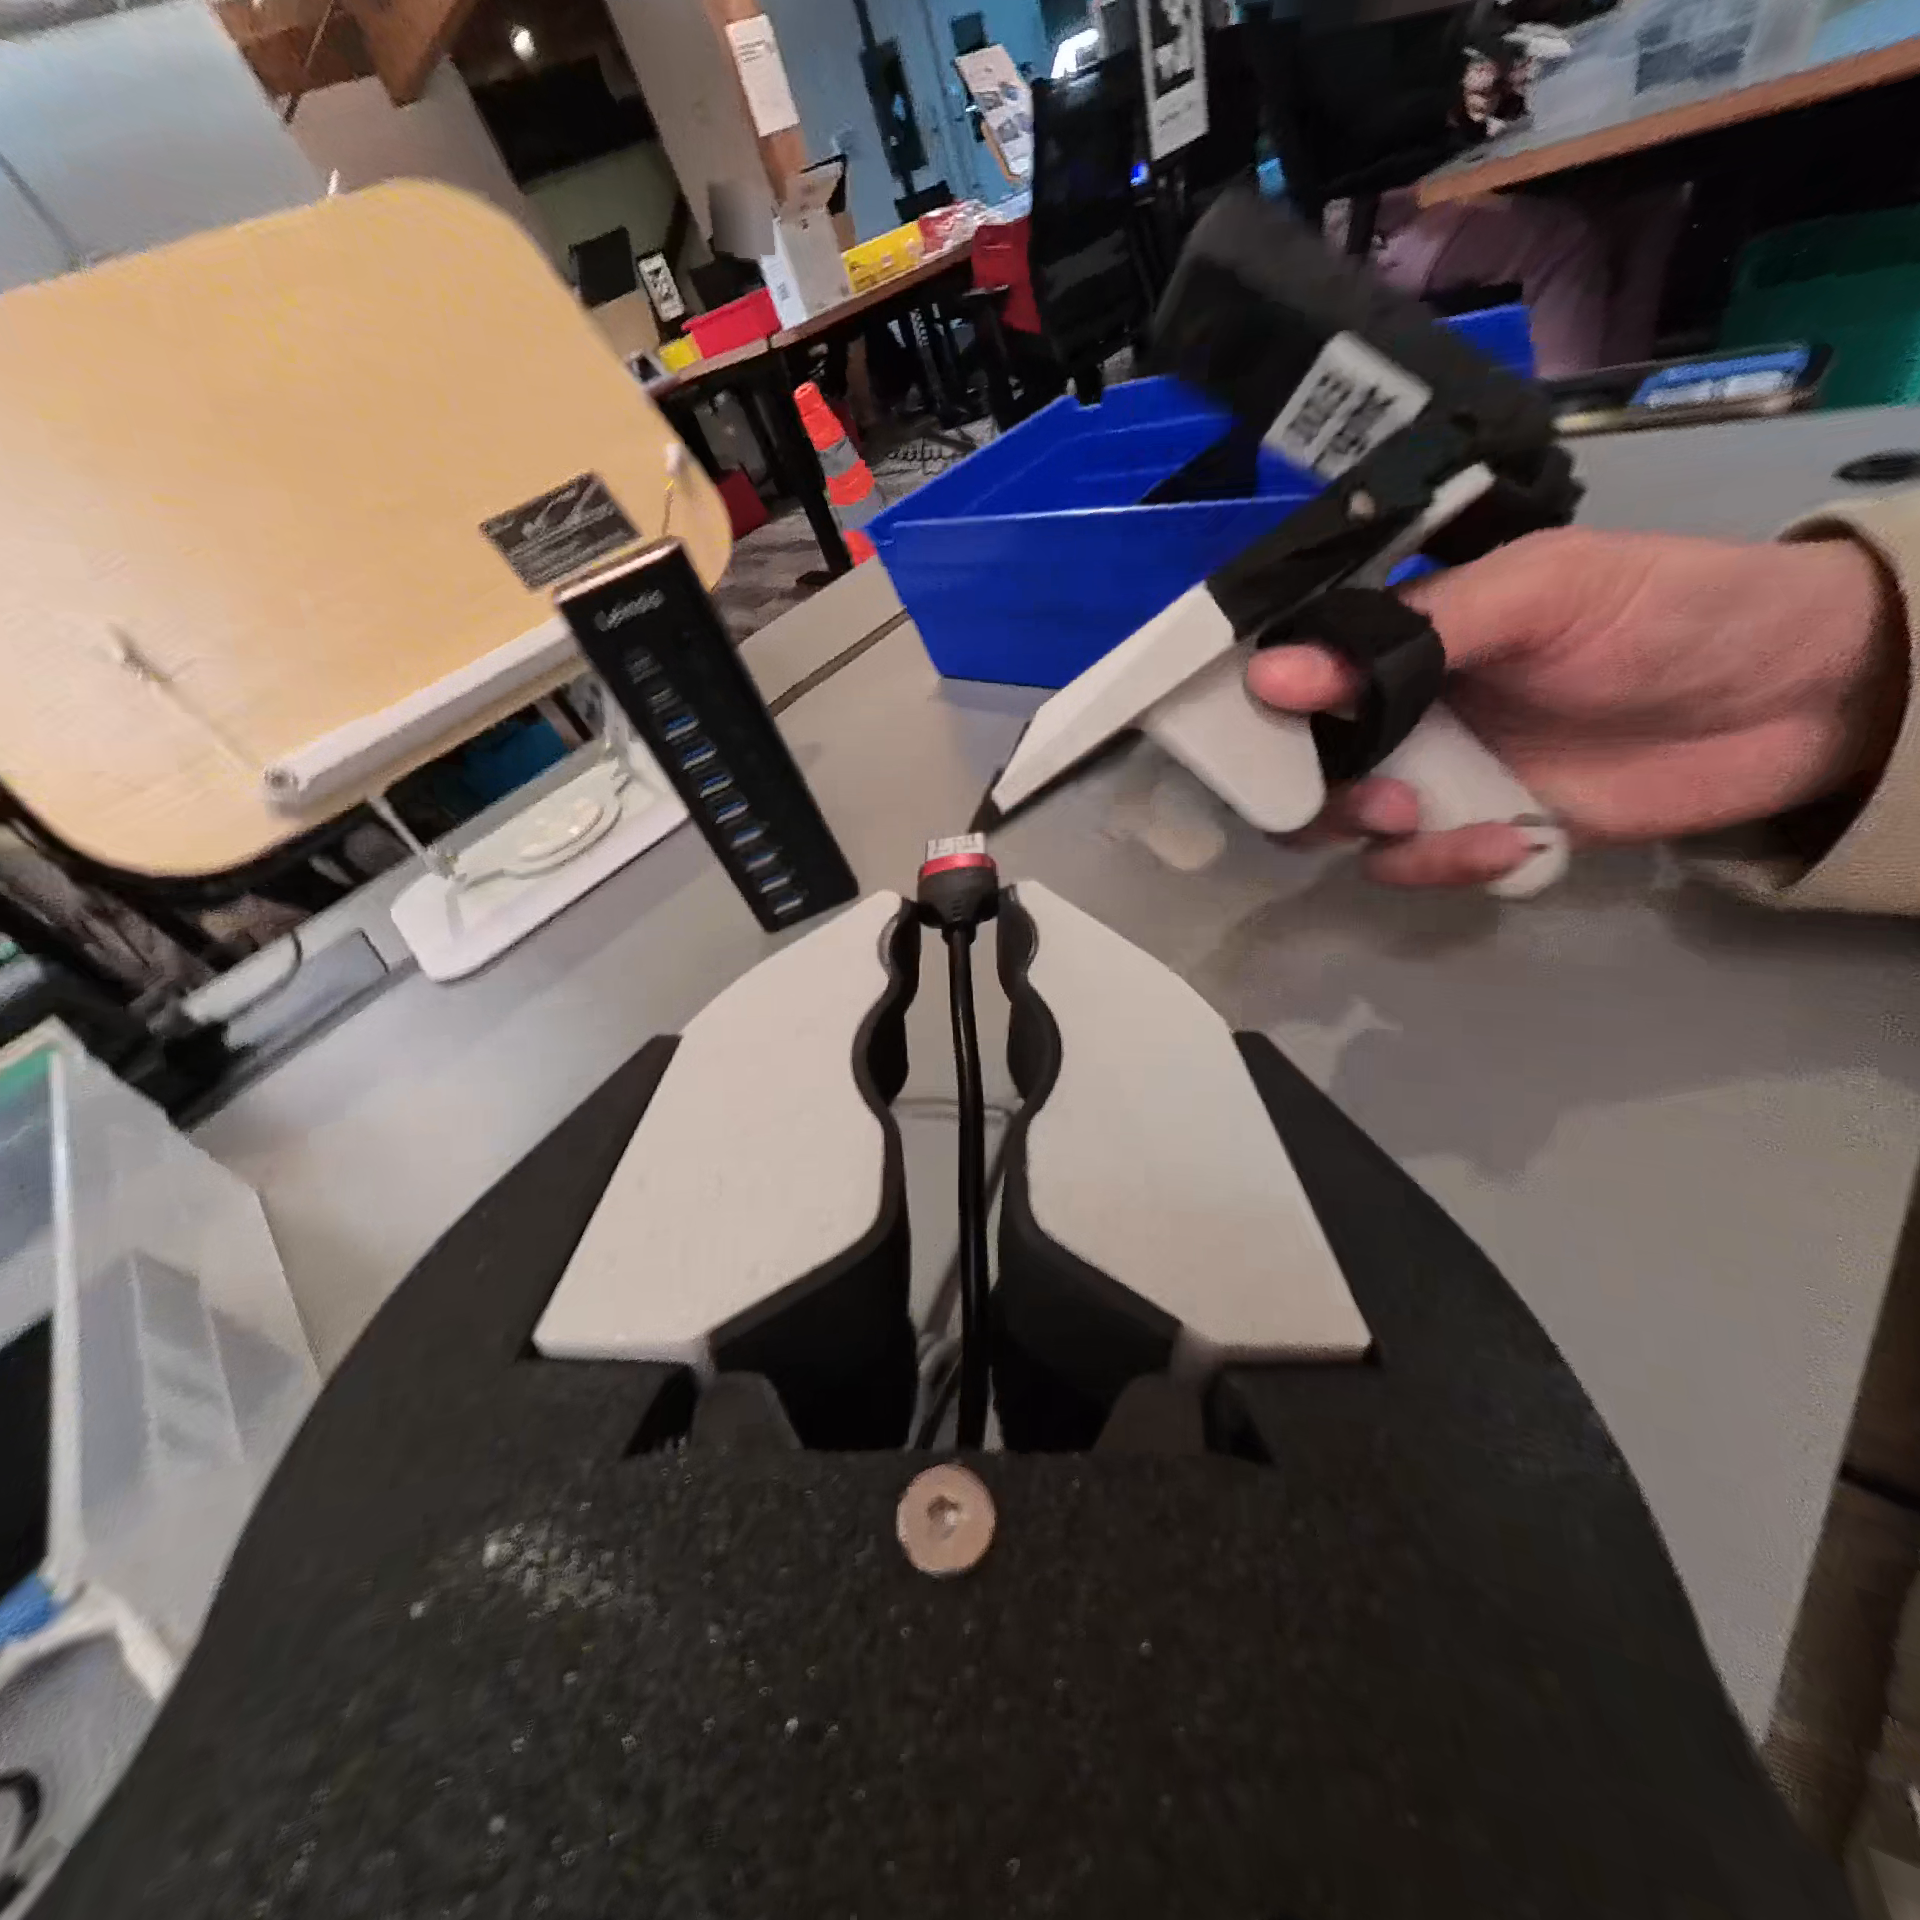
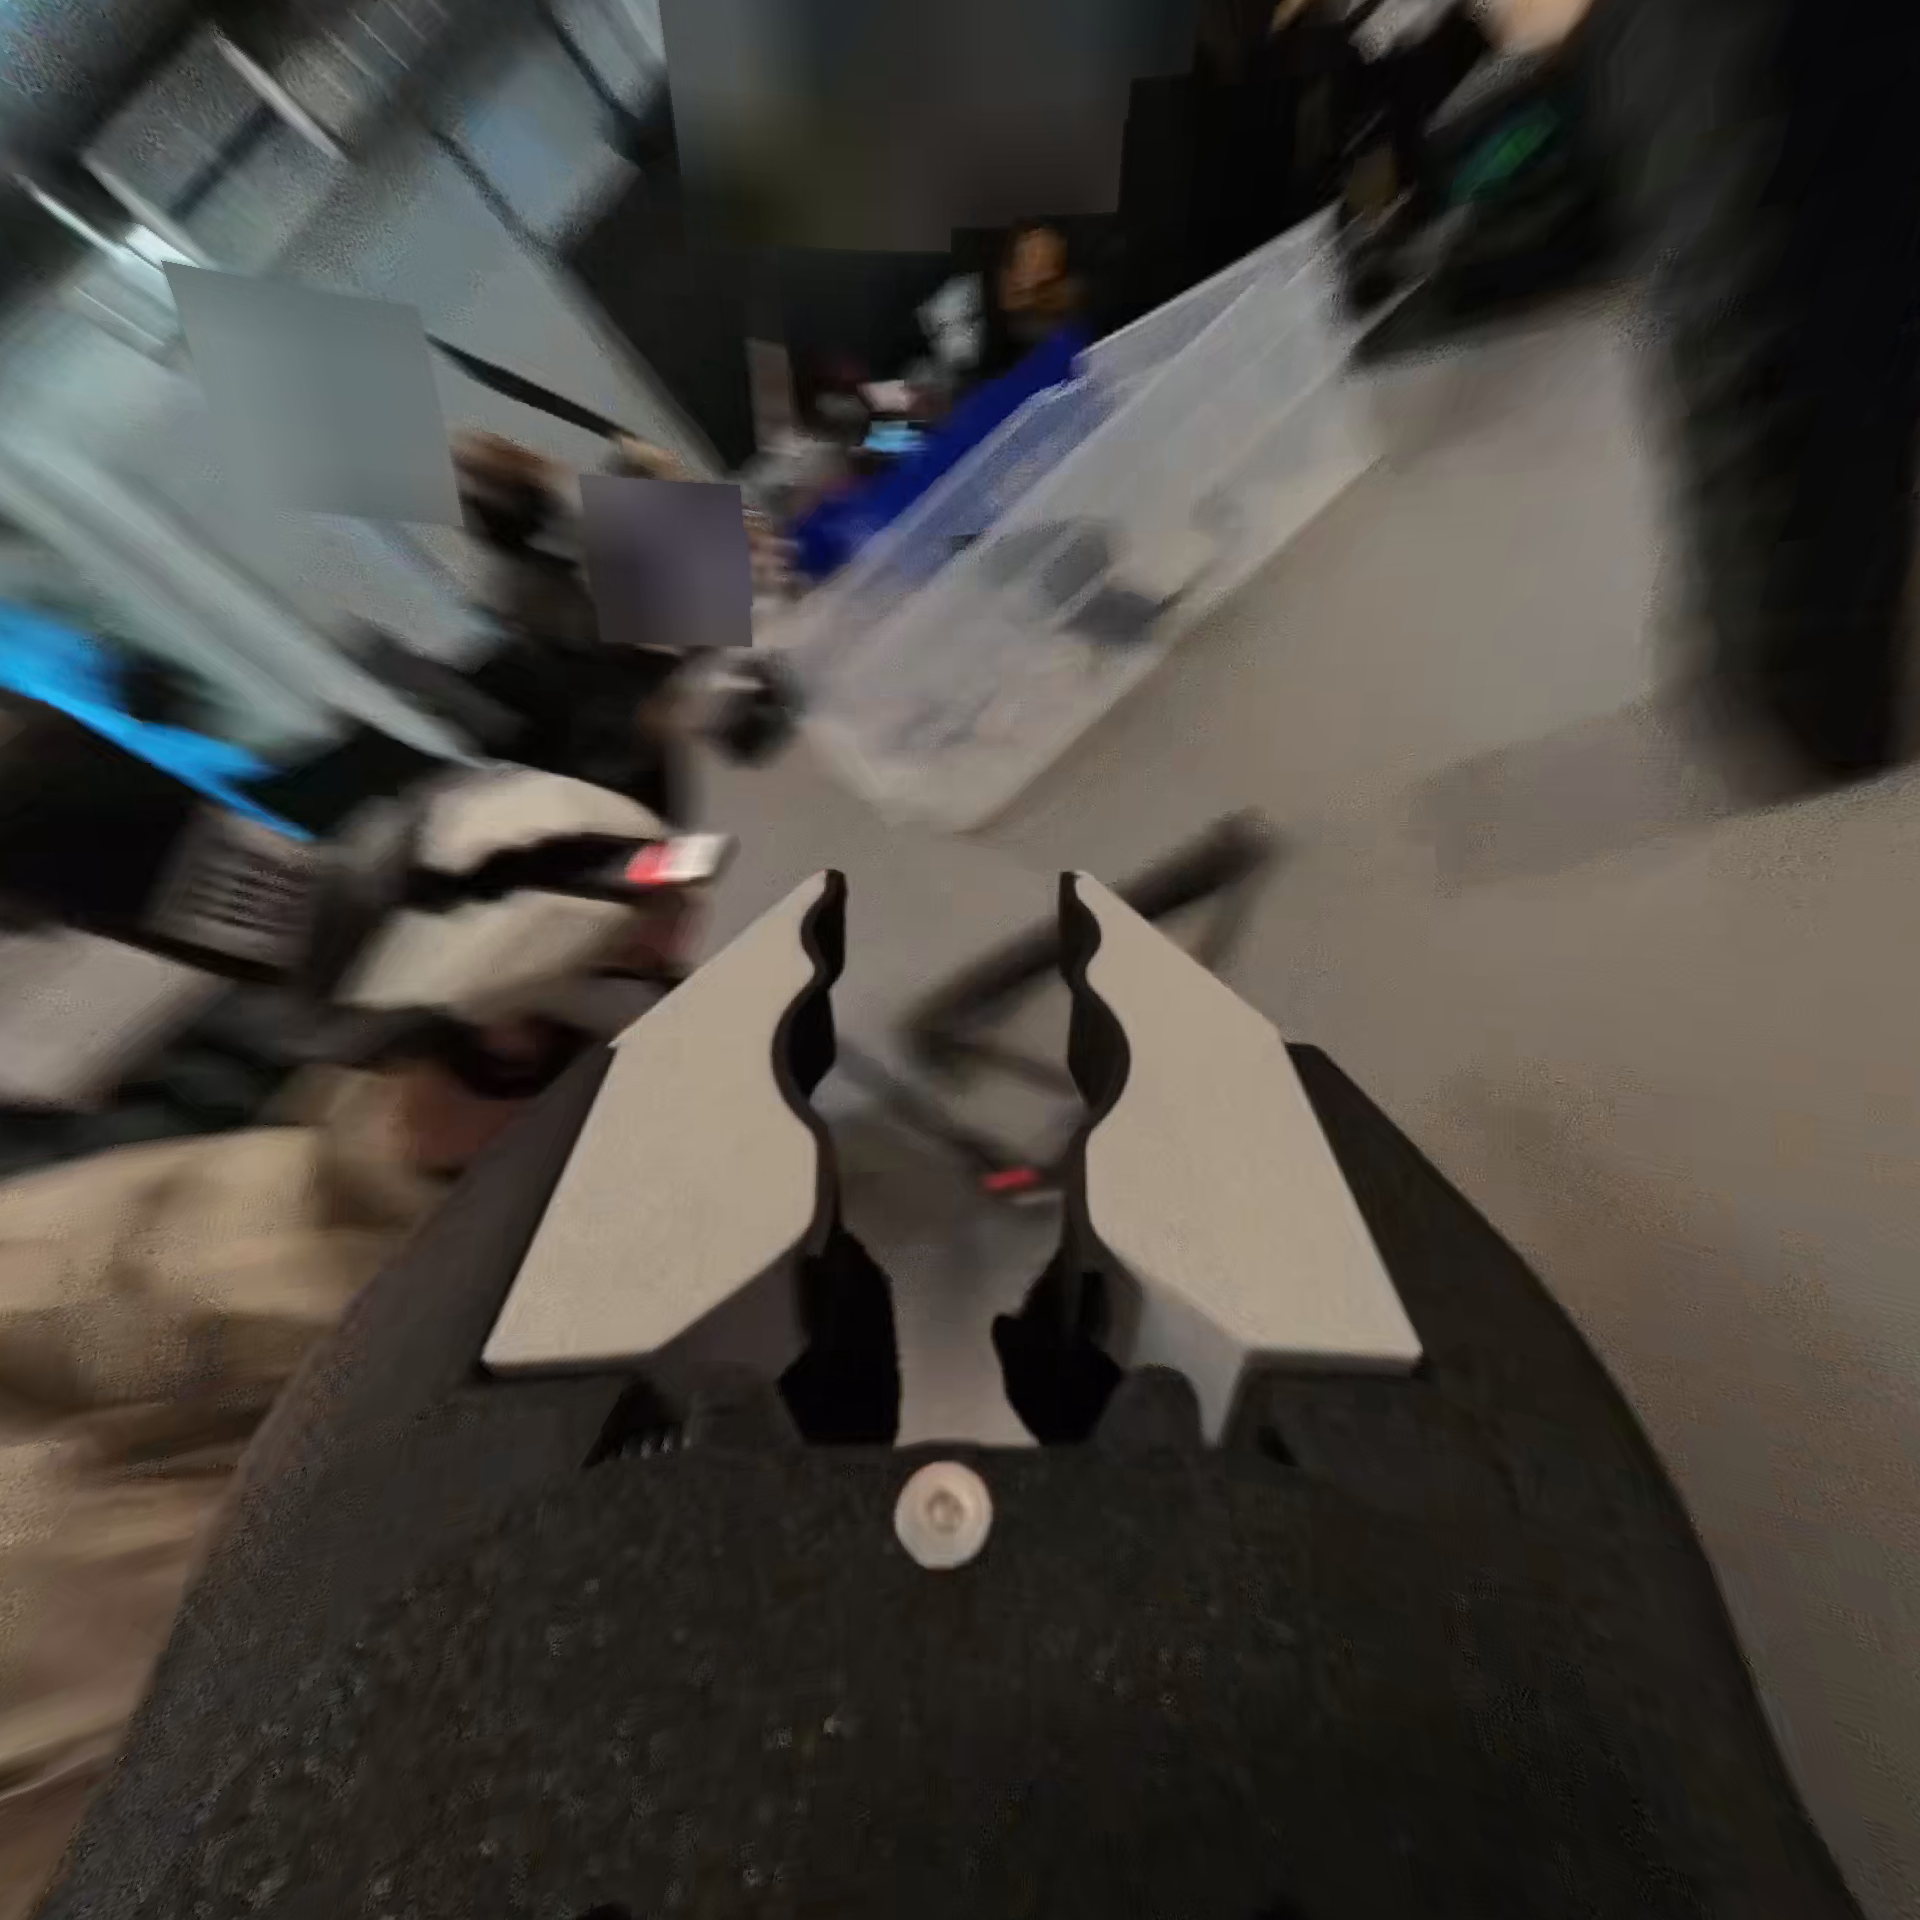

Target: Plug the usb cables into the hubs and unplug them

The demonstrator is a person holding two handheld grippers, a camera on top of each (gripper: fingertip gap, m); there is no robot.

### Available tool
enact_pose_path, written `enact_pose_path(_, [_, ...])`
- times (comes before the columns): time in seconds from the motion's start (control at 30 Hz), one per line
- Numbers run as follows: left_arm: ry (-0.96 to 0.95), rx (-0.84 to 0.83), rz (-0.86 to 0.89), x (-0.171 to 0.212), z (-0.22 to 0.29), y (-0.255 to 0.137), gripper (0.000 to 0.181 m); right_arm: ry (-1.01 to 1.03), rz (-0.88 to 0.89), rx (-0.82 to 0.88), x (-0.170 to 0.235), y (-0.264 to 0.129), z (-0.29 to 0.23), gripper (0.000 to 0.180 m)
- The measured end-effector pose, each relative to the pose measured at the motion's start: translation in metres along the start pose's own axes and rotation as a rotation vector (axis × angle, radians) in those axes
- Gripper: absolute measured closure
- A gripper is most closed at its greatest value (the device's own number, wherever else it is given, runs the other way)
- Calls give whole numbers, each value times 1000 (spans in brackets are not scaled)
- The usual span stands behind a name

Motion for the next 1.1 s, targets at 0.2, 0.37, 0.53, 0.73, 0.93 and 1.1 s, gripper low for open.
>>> enact_pose_path(0.2, [-258, 11, -17, 19, -29, -2, 167, -612, -53, 433, -32, 23, 81, 126])
enact_pose_path(0.37, [-247, 16, -36, 25, -31, -2, 167, -425, -107, 525, -50, 34, 126, 121])
enact_pose_path(0.53, [-183, 32, -58, 28, -24, 3, 167, -463, -220, 491, -53, 47, 144, 115])
enact_pose_path(0.73, [-169, 56, -72, 31, -23, 10, 167, -555, -228, 371, -66, 55, 149, 121])
enact_pose_path(0.93, [-186, 72, -82, 33, -24, 13, 167, -385, -276, 325, -58, 58, 149, 150])
enact_pose_path(1.1, [-200, 76, -96, 36, -24, 14, 167, -376, -310, 333, -52, 64, 142, 148])
Point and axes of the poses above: each gripper's, where its closed fingertips meet, y out along the fingers, x out of its underside, z = x × y across the jaws, the point moved 4 cm from there along -y, back along the fingers, and after that the axes turned 2 degrees about -x, right-handed, at the moved point
